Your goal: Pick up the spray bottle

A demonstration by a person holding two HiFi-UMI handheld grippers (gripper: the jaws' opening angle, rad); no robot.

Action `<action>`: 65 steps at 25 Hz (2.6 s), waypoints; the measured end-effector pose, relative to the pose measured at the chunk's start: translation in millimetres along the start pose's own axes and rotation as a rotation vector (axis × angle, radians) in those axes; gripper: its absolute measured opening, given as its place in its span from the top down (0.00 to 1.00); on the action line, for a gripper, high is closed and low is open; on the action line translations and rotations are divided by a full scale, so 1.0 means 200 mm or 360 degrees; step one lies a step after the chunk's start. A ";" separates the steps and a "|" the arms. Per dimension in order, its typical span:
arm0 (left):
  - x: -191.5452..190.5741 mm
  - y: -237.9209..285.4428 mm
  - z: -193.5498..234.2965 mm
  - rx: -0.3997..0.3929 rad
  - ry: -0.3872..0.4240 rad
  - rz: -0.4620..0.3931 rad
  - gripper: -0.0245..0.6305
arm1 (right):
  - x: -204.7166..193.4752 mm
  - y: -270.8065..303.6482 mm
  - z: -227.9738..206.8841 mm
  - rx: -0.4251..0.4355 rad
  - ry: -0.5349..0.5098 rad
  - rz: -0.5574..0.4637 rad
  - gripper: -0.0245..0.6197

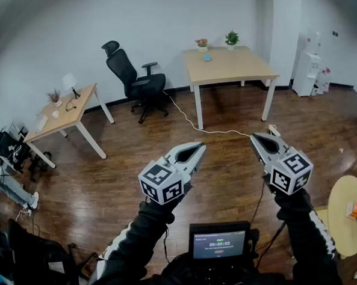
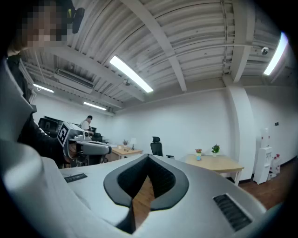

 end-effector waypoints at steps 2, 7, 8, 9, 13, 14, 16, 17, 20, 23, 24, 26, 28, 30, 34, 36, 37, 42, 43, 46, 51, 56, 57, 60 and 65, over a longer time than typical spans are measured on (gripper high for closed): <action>-0.03 0.04 0.03 0.0041 -0.0053 0.0011 0.96 | 0.00 0.03 -0.04 0.0026 -0.0004 0.0008 0.96; -0.10 0.13 0.17 0.0082 -0.0117 0.0045 0.96 | 0.01 0.16 -0.18 -0.0023 0.0001 -0.0021 0.96; -0.12 0.15 0.23 0.0070 -0.0127 0.0052 0.96 | 0.01 0.22 -0.21 -0.0032 0.0017 -0.0018 0.96; -0.14 0.16 0.29 0.0058 -0.0129 0.0056 0.96 | 0.00 0.29 -0.24 -0.0038 0.0036 -0.0017 0.96; -0.22 0.21 0.69 0.0039 -0.0092 0.0026 0.96 | 0.01 0.69 -0.35 -0.0063 0.0073 -0.0038 0.96; -0.24 0.21 0.80 0.0027 -0.0079 0.0022 0.96 | 0.01 0.80 -0.37 -0.0070 0.0076 -0.0035 0.96; -0.26 0.23 1.04 0.0000 -0.0065 0.0023 0.96 | 0.02 1.03 -0.39 -0.0080 0.0061 -0.0011 0.96; -0.27 0.24 1.16 -0.0010 -0.0064 0.0025 0.96 | 0.03 1.14 -0.40 -0.0084 0.0046 0.0001 0.96; -0.32 0.29 1.48 -0.0010 -0.0080 0.0023 0.96 | 0.07 1.43 -0.44 -0.0091 0.0041 0.0021 0.96; -0.42 0.39 1.68 0.0007 -0.0100 -0.0006 0.96 | 0.03 1.65 -0.53 -0.0114 -0.0006 0.0051 0.96; -0.44 0.44 1.75 0.0018 -0.0105 -0.0008 0.96 | 0.04 1.72 -0.59 -0.0114 -0.0027 0.0060 0.96; -0.48 0.54 1.91 0.0042 -0.0139 0.0012 0.96 | 0.08 1.88 -0.70 -0.0104 -0.0023 0.0066 0.96; -0.51 0.67 2.05 0.0038 -0.0177 0.0026 0.96 | 0.12 2.02 -0.82 -0.0108 -0.0008 0.0061 0.96; -0.53 0.83 2.17 0.0037 -0.0174 0.0028 0.96 | 0.16 2.14 -0.98 -0.0123 -0.0024 0.0038 0.96; -0.54 1.16 2.35 0.0072 -0.0165 0.0060 0.96 | 0.18 2.34 -1.32 -0.0086 0.0068 0.0039 0.96; -0.53 1.29 2.46 0.0082 -0.0126 0.0083 0.96 | 0.21 2.45 -1.46 -0.0067 0.0078 0.0051 0.96; -0.52 1.35 2.51 0.0081 -0.0104 0.0096 0.96 | 0.24 2.51 -1.52 -0.0065 0.0085 0.0046 0.96; -0.59 1.69 2.83 0.0036 -0.0142 0.0149 0.96 | 0.30 2.79 -1.87 -0.0071 0.0151 0.0026 0.96; -0.61 1.76 2.91 0.0036 -0.0145 0.0148 0.96 | 0.30 2.85 -1.95 -0.0084 0.0159 0.0029 0.96; -0.71 1.93 3.20 0.0038 -0.0178 0.0129 0.96 | 0.28 3.09 -2.15 -0.0126 0.0175 0.0025 0.96; -0.86 2.19 3.73 0.0061 -0.0157 0.0121 0.96 | 0.30 3.54 -2.44 -0.0200 0.0147 0.0024 0.96; -0.95 2.53 4.20 -0.0018 -0.0157 0.0119 0.96 | 0.36 3.94 -2.75 -0.0252 0.0107 0.0007 0.96; -0.96 2.61 4.28 -0.0026 -0.0168 0.0117 0.96 | 0.39 4.01 -2.83 -0.0264 0.0101 0.0007 0.96; -0.98 2.89 4.53 -0.0056 -0.0201 0.0133 0.96 | 0.48 4.22 -3.09 -0.0295 0.0102 0.0026 0.96; -1.08 3.38 4.89 -0.0046 -0.0218 0.0087 0.96 | 0.53 4.54 -3.61 -0.0302 0.0111 0.0003 0.96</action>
Point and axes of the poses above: the fingertips, and each gripper's own axes: y forward along the fingers, z to its left, x out of its top, the point moved 8 cm from there along -y, backward along the fingers, and after that the axes turned 12 degrees about y, right-handed, at the moved point
